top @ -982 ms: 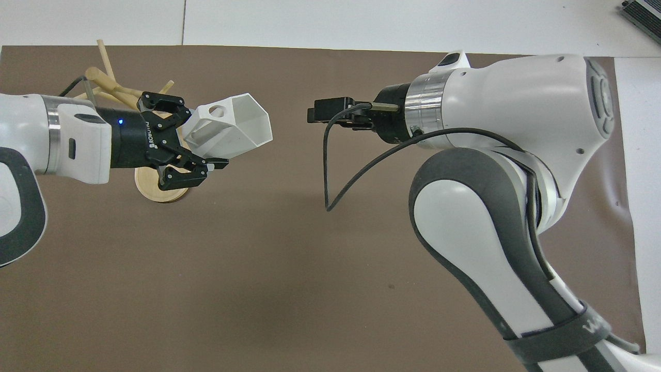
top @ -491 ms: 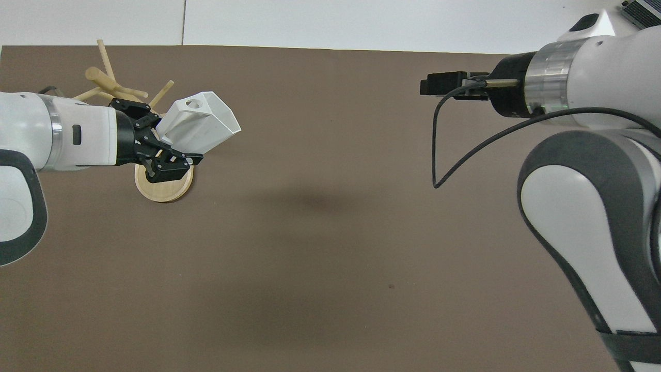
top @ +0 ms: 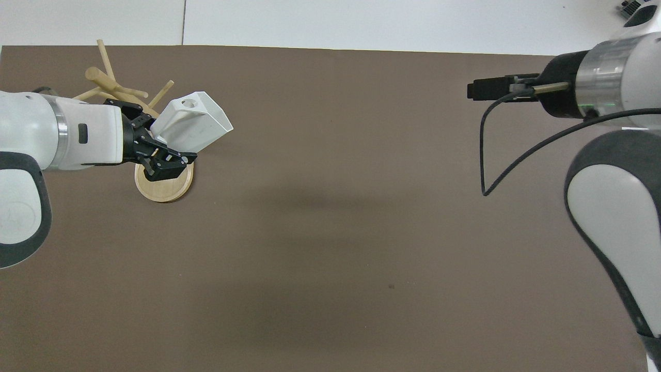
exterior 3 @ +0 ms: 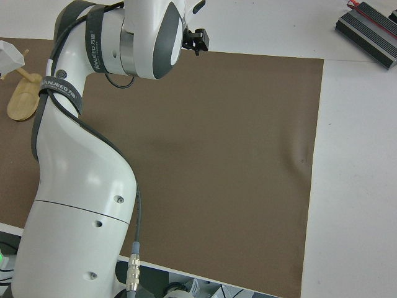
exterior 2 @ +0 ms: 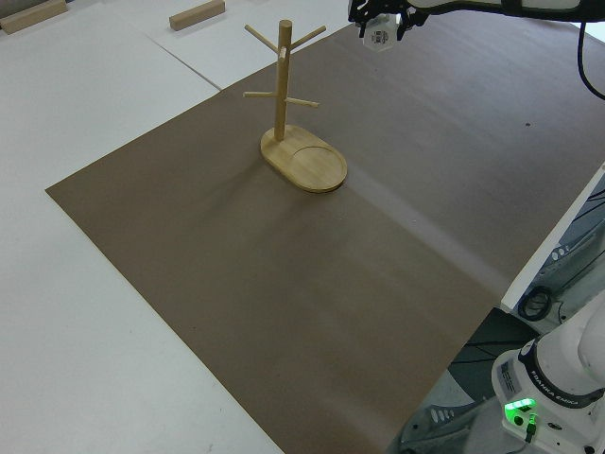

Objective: Hang cup on rack
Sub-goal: 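Open the right gripper and withdraw it while the left gripper holds the cup, then move the cup with the left gripper onto a rack peg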

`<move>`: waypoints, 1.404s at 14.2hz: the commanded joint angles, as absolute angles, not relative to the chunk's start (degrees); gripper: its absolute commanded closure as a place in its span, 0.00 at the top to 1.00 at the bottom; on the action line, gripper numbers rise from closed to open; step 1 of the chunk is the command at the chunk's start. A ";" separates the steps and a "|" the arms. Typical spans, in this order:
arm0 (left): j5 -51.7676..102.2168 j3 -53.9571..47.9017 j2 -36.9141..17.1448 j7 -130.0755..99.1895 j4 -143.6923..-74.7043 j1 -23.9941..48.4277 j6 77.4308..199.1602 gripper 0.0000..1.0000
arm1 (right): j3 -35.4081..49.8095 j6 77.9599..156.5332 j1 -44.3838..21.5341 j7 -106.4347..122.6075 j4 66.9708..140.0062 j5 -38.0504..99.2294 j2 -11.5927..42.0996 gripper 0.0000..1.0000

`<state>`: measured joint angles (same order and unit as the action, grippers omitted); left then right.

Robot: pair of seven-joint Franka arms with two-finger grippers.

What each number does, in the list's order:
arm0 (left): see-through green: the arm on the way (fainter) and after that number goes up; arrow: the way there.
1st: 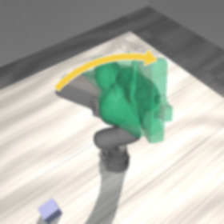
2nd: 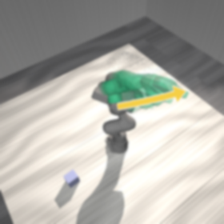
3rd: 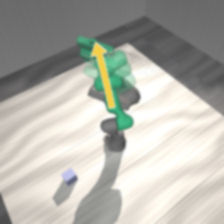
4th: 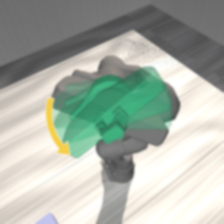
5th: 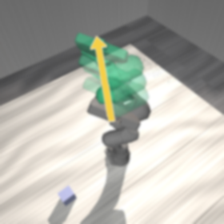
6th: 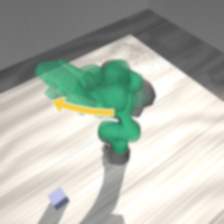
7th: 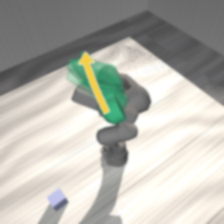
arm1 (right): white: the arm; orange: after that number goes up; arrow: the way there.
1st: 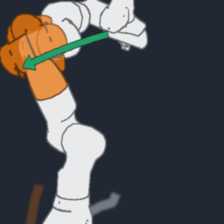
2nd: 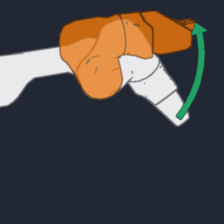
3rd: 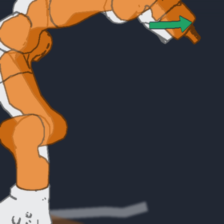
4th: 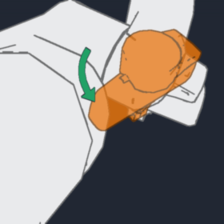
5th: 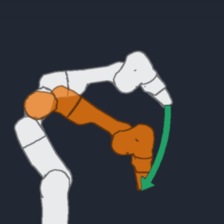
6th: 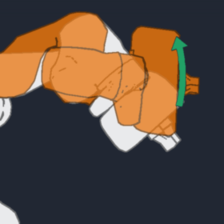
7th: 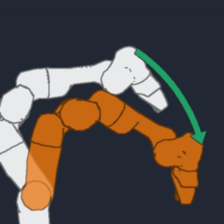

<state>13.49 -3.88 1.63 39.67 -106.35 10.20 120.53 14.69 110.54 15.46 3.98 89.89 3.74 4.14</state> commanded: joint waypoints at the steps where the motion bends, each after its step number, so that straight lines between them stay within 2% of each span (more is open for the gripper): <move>1: 11.87 -3.60 1.76 35.88 -106.79 10.81 122.17 0.00 | 15.38 107.06 15.91 3.69 90.62 -2.71 2.73 1.00; 6: 10.55 -3.69 1.76 29.09 -107.75 11.34 125.93 0.00 | 14.33 98.98 15.47 -6.22 90.09 -3.34 2.02 1.00; 9: 10.55 -3.69 1.93 29.09 -113.10 11.34 136.47 0.00 | 14.33 94.15 15.38 -7.30 89.91 -3.34 1.67 1.00; 11: 10.55 -3.69 1.85 27.17 -114.25 11.34 139.12 0.00 | 14.76 91.86 15.38 -7.21 89.47 -3.25 1.32 1.00; 15: 10.63 -3.78 1.06 25.93 -118.02 11.25 147.72 0.00 | 15.03 89.83 13.89 -6.77 89.65 -2.29 0.09 1.00; 20: 10.63 -3.78 0.88 18.02 -120.76 11.25 151.43 0.00 | 15.38 89.12 11.60 -6.86 89.74 -1.50 -0.53 1.00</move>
